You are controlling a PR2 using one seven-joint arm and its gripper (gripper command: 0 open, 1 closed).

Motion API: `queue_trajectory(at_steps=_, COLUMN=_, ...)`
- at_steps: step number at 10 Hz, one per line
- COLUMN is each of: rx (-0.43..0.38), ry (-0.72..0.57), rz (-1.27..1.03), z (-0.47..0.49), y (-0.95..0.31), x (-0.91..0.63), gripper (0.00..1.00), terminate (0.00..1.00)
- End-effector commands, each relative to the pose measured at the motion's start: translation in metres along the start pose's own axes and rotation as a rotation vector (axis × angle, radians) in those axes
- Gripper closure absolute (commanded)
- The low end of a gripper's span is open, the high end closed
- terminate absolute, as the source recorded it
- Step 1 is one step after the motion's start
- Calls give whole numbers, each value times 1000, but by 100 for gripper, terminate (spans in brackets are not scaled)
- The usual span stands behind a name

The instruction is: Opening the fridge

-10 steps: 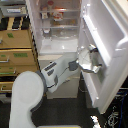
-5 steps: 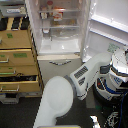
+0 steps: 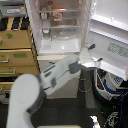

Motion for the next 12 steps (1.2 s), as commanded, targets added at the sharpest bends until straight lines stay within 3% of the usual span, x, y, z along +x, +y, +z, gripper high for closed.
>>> queue_trajectory(at_steps=1, rx=53, ry=-123, rz=565, z=-109, y=260, x=-490, gripper=0, terminate=0)
queue_trajectory(at_steps=3, rx=25, ry=-166, rz=608, z=-113, y=236, x=-520, gripper=0, terminate=0)
queue_trajectory(at_steps=8, rx=53, ry=-290, rz=883, z=-159, y=209, x=-610, gripper=0, terminate=0)
queue_trajectory(at_steps=11, rx=46, ry=-471, rz=1016, z=-196, y=160, x=-663, gripper=0, terminate=0)
queue_trajectory(at_steps=12, rx=36, ry=-475, rz=1026, z=-206, y=152, x=-669, gripper=0, terminate=0)
